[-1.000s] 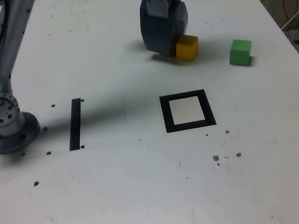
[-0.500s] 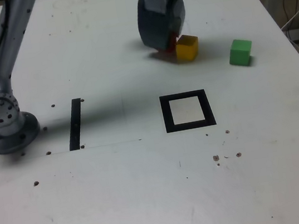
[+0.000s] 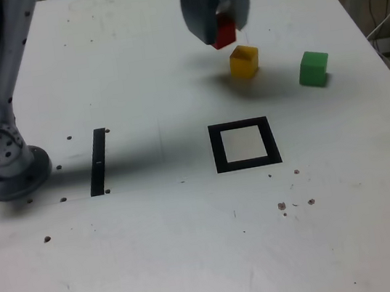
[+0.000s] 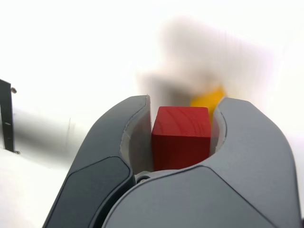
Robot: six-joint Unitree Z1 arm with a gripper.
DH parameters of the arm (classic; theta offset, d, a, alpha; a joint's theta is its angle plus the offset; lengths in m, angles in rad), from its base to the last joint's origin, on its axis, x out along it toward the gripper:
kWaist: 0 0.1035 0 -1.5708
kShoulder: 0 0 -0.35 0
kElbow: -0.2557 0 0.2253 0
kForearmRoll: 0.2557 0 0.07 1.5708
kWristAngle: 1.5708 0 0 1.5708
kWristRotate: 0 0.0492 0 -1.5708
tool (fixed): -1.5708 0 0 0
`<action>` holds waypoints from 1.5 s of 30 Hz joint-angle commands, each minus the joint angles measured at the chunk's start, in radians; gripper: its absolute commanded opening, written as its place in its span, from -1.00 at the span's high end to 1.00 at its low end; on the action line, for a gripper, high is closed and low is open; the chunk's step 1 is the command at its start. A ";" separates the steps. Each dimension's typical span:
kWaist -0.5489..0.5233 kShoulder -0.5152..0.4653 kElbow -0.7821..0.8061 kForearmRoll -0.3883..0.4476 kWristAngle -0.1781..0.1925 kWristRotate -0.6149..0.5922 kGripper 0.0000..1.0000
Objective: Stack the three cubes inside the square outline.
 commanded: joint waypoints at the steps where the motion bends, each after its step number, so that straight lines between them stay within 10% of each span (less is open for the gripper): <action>1: -0.061 -0.030 0.030 -0.001 0.001 0.024 0.41; 20: -0.392 -0.096 0.331 -0.194 -0.037 0.003 0.40; 45: -0.424 -0.103 0.498 -0.399 -0.064 0.003 0.37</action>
